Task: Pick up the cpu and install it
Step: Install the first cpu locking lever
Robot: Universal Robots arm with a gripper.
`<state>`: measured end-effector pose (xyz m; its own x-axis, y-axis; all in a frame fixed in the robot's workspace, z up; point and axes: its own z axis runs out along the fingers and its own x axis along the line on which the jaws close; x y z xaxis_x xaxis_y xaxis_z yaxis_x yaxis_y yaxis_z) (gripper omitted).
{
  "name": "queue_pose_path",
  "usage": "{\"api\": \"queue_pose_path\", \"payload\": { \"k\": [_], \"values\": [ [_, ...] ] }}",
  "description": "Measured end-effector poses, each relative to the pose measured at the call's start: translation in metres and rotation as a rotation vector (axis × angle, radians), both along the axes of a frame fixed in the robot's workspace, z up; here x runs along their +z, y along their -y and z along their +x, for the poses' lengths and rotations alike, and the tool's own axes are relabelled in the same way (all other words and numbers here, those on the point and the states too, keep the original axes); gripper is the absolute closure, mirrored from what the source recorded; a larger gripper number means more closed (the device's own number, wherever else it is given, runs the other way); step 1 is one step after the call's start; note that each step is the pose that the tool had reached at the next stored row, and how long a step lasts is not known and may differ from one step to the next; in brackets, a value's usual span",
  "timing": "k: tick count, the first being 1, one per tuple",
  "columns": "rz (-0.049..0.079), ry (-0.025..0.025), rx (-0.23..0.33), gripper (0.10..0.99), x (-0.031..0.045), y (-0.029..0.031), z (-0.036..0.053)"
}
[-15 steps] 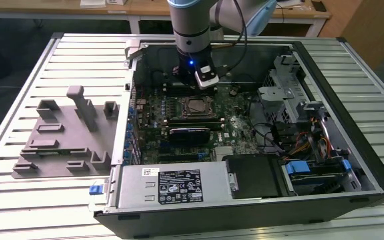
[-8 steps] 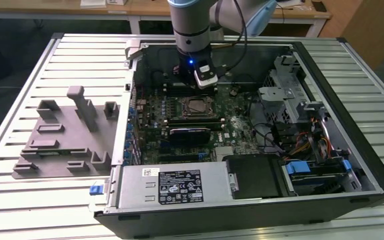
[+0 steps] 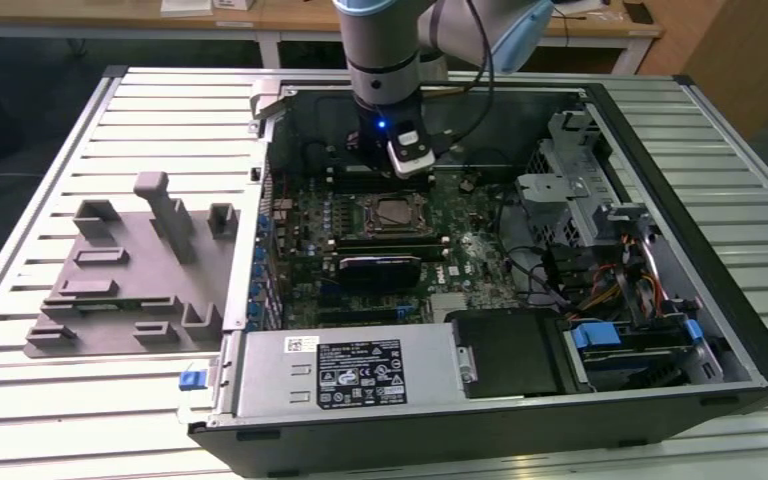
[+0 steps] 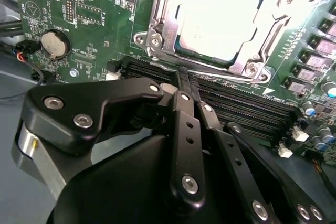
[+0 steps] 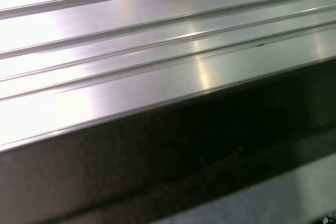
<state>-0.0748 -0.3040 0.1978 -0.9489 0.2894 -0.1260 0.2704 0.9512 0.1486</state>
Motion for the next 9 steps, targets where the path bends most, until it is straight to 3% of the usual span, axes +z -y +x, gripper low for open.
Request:
{"api": "queue_pose_path", "payload": {
  "k": [9],
  "values": [
    [-0.004, 0.0101, -0.005, 0.980, -0.0008, 0.0000, -0.0006]
  ]
}}
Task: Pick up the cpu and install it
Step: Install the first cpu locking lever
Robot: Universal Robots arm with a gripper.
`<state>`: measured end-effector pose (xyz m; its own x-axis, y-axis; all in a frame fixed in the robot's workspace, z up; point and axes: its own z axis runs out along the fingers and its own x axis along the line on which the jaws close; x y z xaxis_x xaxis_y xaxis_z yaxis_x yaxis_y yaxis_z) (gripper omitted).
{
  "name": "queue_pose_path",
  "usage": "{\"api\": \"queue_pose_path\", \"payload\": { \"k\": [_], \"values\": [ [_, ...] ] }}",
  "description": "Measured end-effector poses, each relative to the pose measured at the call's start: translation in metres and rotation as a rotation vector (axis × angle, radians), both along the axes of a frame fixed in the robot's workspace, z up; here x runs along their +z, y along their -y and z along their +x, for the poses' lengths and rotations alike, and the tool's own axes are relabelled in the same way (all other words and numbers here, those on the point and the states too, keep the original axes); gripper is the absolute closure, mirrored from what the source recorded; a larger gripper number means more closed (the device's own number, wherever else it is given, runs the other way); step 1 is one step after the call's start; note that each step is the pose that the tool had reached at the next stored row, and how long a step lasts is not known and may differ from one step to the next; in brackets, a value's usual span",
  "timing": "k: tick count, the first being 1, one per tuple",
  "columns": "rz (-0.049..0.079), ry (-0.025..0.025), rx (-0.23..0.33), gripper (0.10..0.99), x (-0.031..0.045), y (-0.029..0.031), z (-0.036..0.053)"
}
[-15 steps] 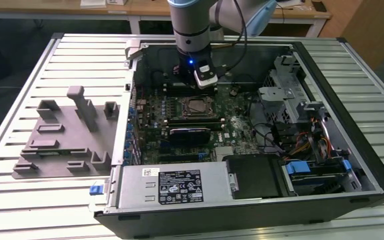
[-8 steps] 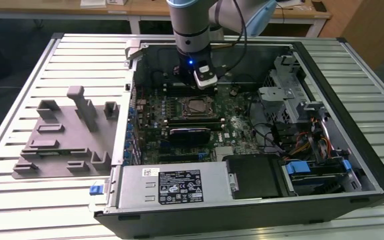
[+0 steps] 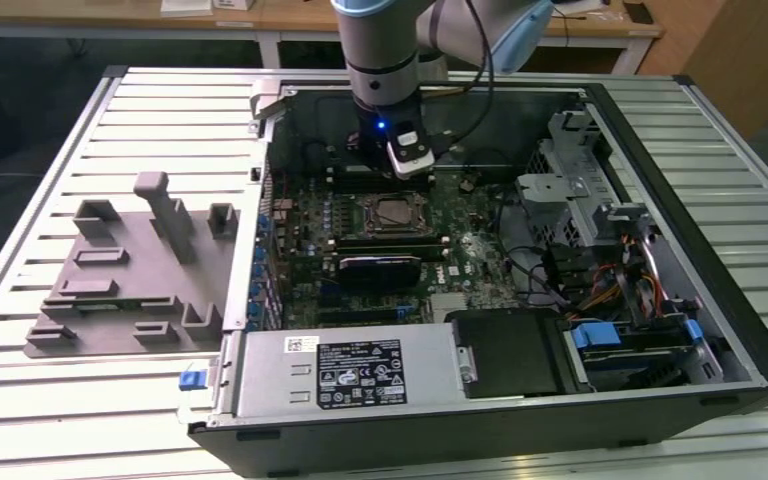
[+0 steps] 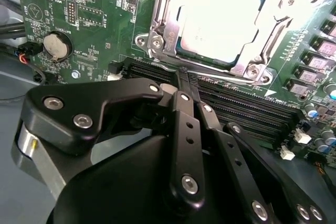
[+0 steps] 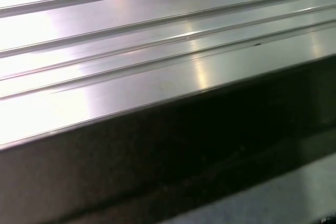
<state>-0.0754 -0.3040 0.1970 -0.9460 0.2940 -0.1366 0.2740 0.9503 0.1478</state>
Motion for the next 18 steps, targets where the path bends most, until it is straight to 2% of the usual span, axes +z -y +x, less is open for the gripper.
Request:
{"api": "queue_pose_path", "payload": {
  "k": [7, 13, 18],
  "values": [
    [-0.011, 0.0132, -0.003, 0.980, -0.0008, 0.0000, -0.0011],
    [-0.011, 0.0173, -0.005, 0.980, -0.0029, 0.0001, -0.0056],
    [-0.014, 0.0213, -0.007, 0.980, -0.0048, 0.0000, -0.0060]
  ]
}}
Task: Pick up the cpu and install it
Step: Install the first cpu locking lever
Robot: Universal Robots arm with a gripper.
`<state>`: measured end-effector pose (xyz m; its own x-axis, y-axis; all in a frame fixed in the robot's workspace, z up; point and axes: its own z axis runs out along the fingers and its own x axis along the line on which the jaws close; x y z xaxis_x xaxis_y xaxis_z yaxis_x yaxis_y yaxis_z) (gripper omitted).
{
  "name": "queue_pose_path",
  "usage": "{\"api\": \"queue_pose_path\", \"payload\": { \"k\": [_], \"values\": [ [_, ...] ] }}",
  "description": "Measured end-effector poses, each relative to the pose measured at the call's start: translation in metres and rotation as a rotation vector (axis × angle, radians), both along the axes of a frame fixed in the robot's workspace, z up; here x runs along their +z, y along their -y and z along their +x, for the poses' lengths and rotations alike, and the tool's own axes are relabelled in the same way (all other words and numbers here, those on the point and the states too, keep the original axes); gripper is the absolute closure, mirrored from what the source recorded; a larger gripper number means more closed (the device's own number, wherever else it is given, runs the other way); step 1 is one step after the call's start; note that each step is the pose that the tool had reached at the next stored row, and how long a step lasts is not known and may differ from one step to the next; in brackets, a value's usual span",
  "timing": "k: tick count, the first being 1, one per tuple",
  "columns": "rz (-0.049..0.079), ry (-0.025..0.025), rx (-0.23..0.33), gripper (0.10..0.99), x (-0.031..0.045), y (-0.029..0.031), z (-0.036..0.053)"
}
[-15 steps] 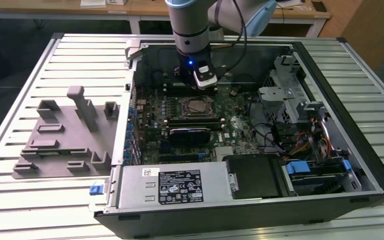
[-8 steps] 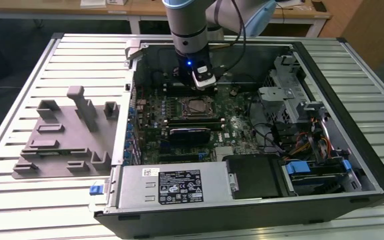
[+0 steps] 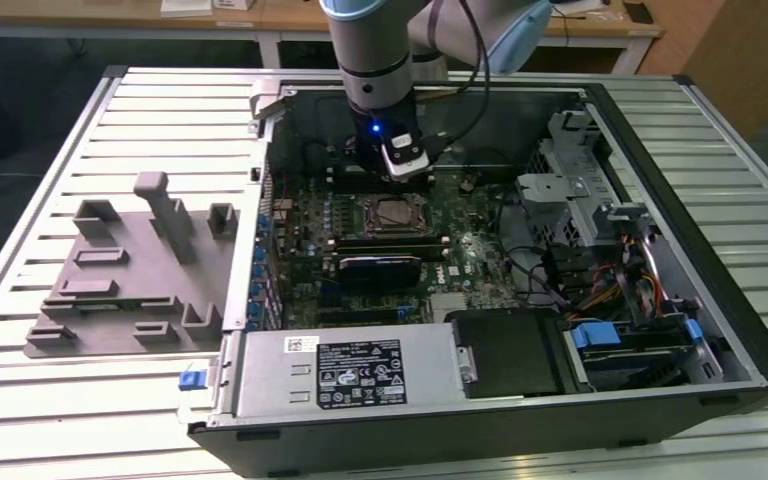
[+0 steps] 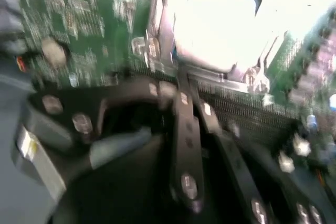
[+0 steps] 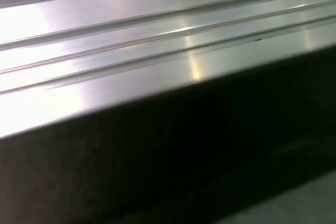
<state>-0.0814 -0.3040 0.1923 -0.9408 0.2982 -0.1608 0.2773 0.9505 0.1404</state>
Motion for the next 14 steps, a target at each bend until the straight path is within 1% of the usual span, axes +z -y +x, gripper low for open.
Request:
{"api": "queue_pose_path", "payload": {
  "k": [7, 9, 10, 11, 14],
  "values": [
    [-0.001, 0.0014, -0.001, 0.980, -0.0004, 0.0000, 0.0000],
    [0.001, 0.0028, -0.001, 0.980, 0.0015, -0.0004, 0.0003],
    [-0.001, 0.0013, -0.001, 0.980, 0.0062, -0.0001, 0.0000],
    [-0.001, 0.0015, -0.001, 0.980, 0.0080, -0.0001, 0.0000],
    [-0.001, 0.0015, -0.001, 0.980, 0.0090, -0.0001, 0.0000]
  ]
}}
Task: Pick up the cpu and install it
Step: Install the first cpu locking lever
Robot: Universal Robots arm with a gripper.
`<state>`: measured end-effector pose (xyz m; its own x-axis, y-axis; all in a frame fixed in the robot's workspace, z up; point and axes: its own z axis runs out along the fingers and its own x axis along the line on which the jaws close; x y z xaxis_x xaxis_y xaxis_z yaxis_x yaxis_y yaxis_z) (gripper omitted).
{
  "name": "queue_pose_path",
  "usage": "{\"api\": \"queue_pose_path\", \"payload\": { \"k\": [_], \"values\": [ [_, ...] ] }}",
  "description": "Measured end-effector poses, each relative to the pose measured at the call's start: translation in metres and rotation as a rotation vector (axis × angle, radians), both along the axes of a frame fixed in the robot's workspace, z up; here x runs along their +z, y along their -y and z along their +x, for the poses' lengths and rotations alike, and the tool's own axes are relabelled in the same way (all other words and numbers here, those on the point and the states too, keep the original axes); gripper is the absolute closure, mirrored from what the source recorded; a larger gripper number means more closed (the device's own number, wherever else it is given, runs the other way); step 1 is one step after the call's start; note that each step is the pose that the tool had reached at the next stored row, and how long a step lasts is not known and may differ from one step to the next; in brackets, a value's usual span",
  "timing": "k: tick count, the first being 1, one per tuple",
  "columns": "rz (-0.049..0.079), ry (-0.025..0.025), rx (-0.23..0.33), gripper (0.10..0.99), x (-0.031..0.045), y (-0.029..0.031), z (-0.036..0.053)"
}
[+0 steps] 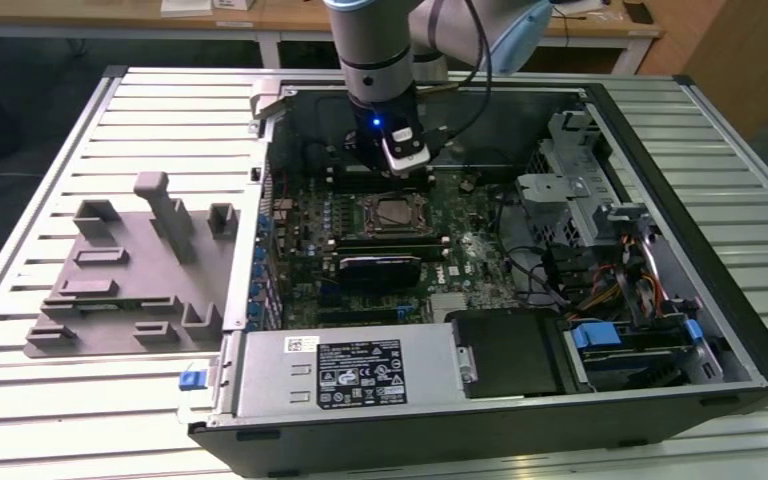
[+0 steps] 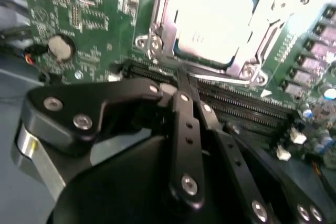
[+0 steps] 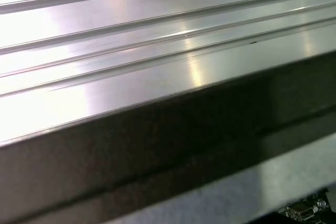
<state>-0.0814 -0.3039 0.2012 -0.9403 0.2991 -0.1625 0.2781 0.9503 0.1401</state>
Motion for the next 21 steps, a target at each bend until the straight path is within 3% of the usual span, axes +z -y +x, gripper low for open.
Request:
{"api": "queue_pose_path", "payload": {
  "k": [21],
  "values": [
    [-0.001, -0.0002, 0.000, 0.980, -0.0089, 0.0003, -0.0001]
  ]
}}
